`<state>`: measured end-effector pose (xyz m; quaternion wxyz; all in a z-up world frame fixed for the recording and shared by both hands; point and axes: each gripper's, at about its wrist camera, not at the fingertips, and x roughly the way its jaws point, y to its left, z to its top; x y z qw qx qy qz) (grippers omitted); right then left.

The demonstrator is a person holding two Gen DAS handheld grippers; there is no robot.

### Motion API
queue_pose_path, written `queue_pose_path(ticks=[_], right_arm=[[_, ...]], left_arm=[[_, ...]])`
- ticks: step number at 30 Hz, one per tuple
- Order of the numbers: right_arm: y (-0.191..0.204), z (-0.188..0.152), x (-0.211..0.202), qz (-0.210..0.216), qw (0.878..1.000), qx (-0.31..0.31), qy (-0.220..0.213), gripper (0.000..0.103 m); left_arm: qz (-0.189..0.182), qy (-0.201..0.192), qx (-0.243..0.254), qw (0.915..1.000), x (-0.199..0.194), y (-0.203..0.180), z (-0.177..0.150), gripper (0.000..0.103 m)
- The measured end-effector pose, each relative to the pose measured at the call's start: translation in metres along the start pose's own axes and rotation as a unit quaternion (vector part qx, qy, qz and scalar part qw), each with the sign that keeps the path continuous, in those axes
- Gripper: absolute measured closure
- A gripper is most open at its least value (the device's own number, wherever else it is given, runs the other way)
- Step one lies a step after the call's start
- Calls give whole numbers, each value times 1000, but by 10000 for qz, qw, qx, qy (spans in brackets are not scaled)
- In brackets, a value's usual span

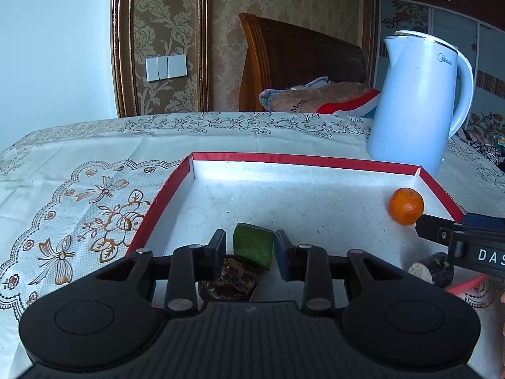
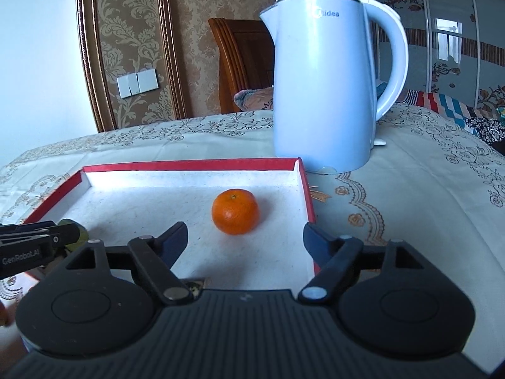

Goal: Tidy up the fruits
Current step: 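Open the left tool to drop the green cucumber chunk into the tray, then withdraw both open tools from the tray toward the remaining produce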

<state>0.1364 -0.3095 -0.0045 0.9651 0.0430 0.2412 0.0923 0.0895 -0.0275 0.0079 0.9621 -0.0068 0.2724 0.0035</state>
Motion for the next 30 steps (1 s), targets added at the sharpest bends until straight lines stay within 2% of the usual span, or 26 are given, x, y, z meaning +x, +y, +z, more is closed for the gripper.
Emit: queue_pose_path(ticks=[1,2,7,11,22,30], right_arm=[[0,-2,-4,38,10000,18,-17,22],[0,-3,-7,64,10000,42,-24,22],[-1,-11,-19,163,9998,116,-34,19],[1,-14,-25,193,9997,83,-87,16],[-4,-28,-54,278,9989,117,-369,10],[-1,-30,-57,266,9990,47,-349,9]], left_arm=[[-15,-11,-21,10000,-2,0,-1,45],[-30,-44,-58,10000,-5,1,-3,33],[7,-317,-11,9995,-20,-1,-7,32],[-124,-200,-13,9997,-26,-1,-13,32],[-197,-214,-114,9995,-44,5,-25,32],[-147,-243,-141,9995,-54,8,-32,30]])
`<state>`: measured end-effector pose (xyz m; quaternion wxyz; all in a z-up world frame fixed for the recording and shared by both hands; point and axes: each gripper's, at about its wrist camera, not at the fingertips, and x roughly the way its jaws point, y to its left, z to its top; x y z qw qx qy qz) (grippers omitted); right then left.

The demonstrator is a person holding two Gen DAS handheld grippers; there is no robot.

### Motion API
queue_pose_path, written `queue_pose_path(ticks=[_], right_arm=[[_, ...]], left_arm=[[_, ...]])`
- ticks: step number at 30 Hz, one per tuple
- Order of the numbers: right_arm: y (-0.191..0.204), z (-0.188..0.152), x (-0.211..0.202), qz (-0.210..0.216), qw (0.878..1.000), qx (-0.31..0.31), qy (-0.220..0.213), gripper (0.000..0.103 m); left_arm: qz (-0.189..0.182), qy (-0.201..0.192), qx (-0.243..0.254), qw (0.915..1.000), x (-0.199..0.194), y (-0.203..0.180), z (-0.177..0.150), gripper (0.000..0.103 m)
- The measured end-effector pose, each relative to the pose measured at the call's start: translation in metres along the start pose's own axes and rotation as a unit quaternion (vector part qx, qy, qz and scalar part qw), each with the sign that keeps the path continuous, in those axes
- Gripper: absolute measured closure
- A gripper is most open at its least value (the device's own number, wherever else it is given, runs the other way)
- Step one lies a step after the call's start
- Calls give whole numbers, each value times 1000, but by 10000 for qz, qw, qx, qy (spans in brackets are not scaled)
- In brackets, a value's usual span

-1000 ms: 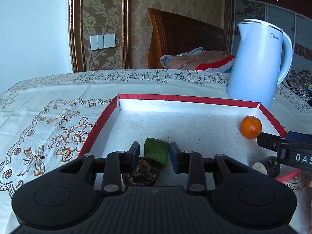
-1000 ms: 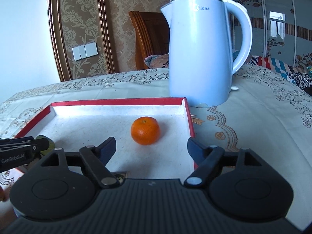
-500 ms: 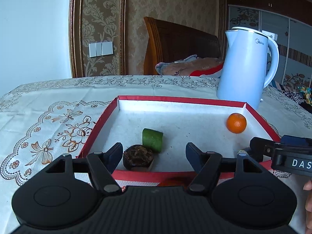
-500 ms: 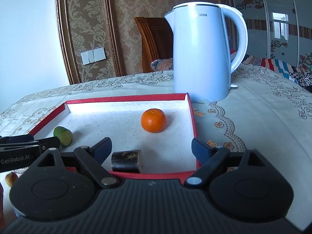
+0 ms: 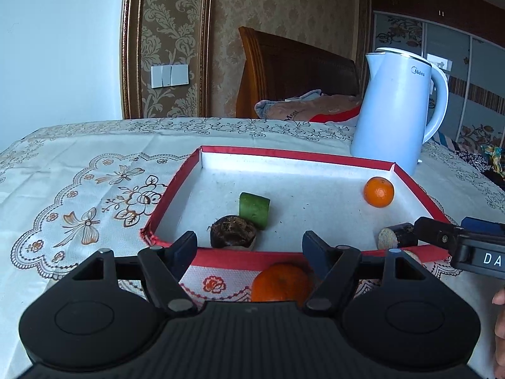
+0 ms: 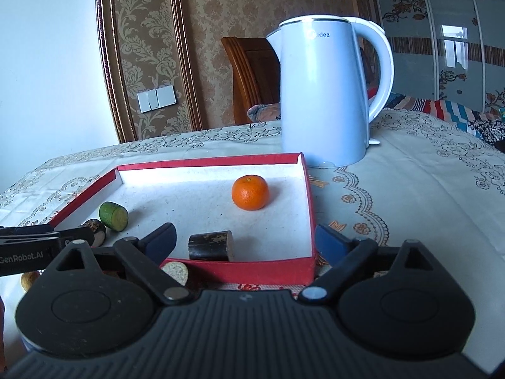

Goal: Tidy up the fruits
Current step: 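Withdraw both open tools from the tray toward the remaining produce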

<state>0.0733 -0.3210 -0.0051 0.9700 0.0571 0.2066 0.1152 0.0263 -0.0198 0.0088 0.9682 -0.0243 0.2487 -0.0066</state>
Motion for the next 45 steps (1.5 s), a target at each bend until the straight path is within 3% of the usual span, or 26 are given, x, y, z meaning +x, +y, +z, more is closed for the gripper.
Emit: queue_pose_path(ticks=[14,20,27,33,39,45], right_arm=[[4,-18,-30,180,9996,-210,-75,6],[-16,-24,-42,404,9985,350,-119,5],[-24,-31,-44,739,9954,564,243,5],[-8,-39,-50,1057,9925,167,586,5],[17,-41,-50,901,9922,-513,697,7],[28,-43,-42,837,9883,-774,1017,21]], left_arm=[[-214,-67,216,9995,-30,0,-19,29],[-202,22,139,9997,-28,3,-19,25],[-181,52,133,9997,-31,6,-22,25],[-181,54,-8,9998,-32,10,-21,25],[-181,92,3,9998,-31,11,-21,25],[-184,111,-8,9998,-30,11,-21,25]])
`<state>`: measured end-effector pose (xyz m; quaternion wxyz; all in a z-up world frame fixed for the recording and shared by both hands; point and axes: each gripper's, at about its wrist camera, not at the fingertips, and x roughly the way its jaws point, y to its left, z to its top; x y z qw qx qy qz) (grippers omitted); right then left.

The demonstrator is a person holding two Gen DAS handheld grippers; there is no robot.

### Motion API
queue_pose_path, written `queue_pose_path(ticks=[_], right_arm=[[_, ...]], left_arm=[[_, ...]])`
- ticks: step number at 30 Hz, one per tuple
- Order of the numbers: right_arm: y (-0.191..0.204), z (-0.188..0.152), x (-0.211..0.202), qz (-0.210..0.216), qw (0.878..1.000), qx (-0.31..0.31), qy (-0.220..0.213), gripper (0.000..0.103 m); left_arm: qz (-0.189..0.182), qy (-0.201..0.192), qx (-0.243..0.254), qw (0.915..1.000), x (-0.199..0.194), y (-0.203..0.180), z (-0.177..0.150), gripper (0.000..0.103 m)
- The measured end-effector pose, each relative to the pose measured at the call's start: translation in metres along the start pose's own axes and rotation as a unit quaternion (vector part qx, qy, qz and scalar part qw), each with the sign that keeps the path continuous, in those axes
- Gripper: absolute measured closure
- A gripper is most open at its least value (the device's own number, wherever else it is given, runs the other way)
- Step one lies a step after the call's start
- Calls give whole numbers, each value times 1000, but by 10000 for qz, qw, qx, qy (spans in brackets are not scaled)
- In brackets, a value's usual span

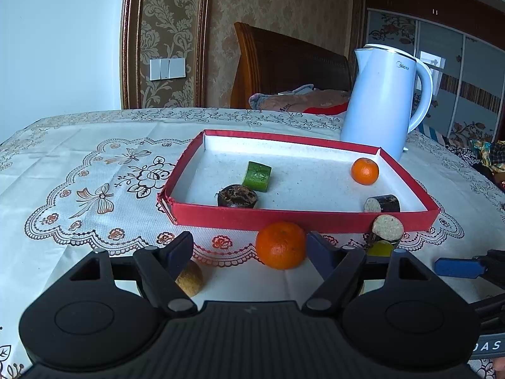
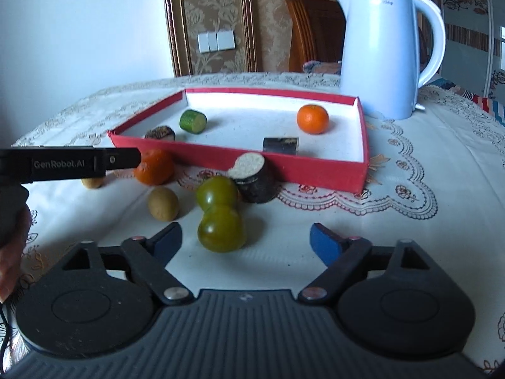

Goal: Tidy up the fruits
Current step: 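Withdraw both open tools from the tray toward the remaining produce, then close the right tool on the green round fruit, then grasp the brown round fruit with the left tool while the right tool holds the green fruit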

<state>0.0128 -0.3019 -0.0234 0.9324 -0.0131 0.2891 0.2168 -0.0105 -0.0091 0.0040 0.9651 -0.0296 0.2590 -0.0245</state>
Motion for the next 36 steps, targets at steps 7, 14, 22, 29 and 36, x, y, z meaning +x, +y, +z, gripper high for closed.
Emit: queue_pose_path(ticks=[7,14,22,29,36], right_arm=[[3,2,6,11,10000,19,43,40],[10,3,8,4,9999,-133,61,50],[6,3,5,-62,10000,-16,-26,71],[-20,2,2,-433,9960,773,-121,71],[-24,2,4,-558,9954,772,-117,71]], left_arm=[[-14,54,12,10000,1,-1,0,25],[2,82,42,10000,2,-2,-1,25],[26,56,-83,9999,1,3,0,25],[123,-109,-120,9998,-4,9,3,25],[523,-486,-138,9974,-22,39,-4,24]])
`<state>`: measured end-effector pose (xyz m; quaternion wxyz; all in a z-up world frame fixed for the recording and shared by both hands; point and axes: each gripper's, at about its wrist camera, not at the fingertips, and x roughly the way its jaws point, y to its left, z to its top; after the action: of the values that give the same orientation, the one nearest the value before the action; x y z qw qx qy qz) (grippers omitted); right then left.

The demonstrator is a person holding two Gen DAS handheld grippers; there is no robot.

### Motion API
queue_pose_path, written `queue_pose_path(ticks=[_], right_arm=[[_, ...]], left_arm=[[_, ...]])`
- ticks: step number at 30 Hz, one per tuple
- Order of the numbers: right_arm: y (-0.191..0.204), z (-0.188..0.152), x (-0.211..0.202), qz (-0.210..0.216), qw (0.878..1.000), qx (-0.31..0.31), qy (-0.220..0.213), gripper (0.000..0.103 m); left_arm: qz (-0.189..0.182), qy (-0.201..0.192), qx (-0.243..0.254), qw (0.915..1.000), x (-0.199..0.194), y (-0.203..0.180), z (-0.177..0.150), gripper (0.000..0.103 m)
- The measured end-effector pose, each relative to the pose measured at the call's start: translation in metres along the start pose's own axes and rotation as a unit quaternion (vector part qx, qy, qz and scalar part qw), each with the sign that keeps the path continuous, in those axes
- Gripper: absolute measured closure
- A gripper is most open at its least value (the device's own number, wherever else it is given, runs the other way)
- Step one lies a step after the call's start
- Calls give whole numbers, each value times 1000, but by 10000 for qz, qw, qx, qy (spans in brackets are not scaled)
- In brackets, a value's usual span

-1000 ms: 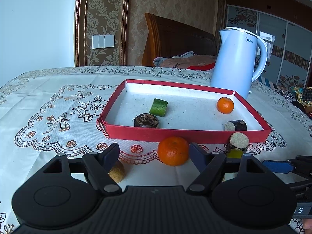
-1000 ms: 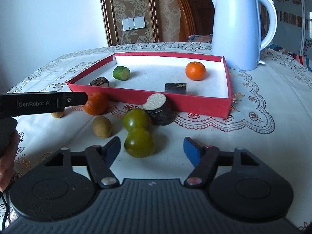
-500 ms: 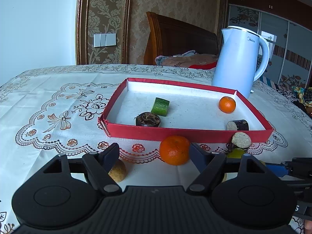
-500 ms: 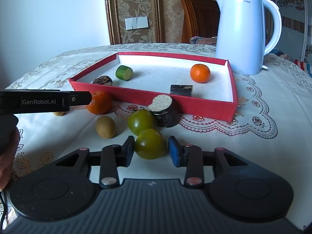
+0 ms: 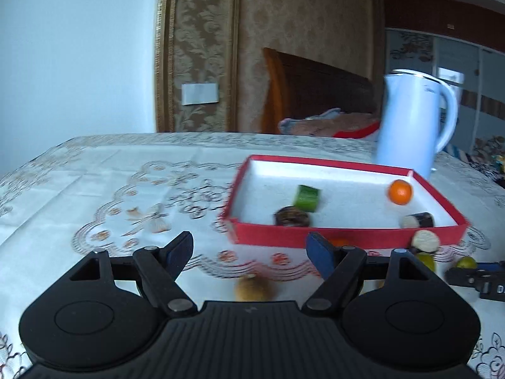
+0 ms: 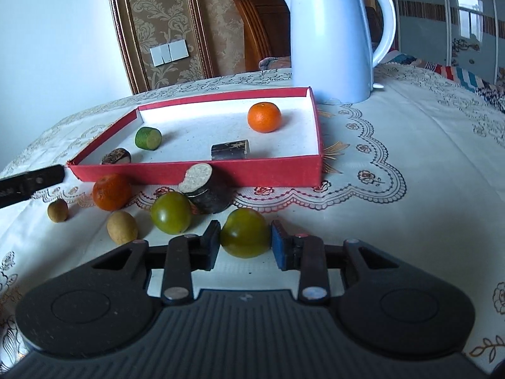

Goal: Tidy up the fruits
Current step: 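Grasp the brown round fruit with the left tool while the right tool holds the green fruit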

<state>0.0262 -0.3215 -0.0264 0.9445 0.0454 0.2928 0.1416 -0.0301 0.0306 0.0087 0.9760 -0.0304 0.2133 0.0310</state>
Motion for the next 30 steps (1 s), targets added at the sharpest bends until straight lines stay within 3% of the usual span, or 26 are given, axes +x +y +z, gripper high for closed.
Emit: queue_pose_path(ticks=[4,10,18,30], right_arm=[[1,0,0,-16,10000,-24,3,71],[3,0,1,-23,10000,-49,7,70],[2,0,1,-23,10000,-50,5,70],[3,0,0,-58,9999,-101,9,70]], left_arm=[[-245,318,-234,9989,7,10,2,24],[-37,589,274,9979,17,-6,-6,24],[119,1164,246,9928,36,-4,-10,24],[113,1105,392,9930,35,-9,-11,24]])
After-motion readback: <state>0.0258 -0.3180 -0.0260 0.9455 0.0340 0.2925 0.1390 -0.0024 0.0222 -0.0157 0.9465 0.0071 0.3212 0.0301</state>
